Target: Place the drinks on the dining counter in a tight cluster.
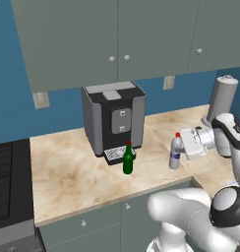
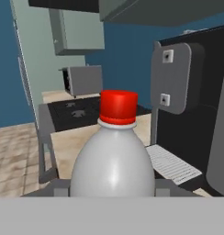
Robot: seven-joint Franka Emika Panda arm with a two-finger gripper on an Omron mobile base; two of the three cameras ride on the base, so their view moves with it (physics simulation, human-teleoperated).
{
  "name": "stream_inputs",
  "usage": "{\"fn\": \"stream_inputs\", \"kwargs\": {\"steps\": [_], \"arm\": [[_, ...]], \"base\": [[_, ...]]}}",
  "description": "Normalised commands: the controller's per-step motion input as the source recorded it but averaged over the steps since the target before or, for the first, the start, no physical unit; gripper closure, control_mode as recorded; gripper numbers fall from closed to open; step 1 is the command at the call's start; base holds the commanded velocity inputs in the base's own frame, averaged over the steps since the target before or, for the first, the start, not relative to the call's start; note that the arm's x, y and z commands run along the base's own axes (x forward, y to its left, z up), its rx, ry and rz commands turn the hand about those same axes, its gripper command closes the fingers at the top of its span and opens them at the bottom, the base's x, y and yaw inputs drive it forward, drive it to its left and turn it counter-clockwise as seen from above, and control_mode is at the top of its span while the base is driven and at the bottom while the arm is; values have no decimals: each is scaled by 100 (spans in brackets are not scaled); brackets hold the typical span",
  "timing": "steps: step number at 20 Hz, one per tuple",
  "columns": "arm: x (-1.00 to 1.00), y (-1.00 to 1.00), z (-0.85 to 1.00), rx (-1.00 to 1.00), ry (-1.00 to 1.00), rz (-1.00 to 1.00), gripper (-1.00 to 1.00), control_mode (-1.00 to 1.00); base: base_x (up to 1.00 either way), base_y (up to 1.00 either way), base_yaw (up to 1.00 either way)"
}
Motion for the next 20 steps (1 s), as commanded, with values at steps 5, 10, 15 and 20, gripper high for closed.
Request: {"fn": "stream_inputs", "kwargs": {"steps": [5,10,15,20], "arm": [[-23,2,21,0,0,0,100,-100],[-2,0,4,0,0,0,100,-100],[0,0,0,0,0,0,100,100],[0,0,0,0,0,0,100,100]], "base": [[0,0,0],[0,0,0],[0,0,0],[-10,1,0]]}}
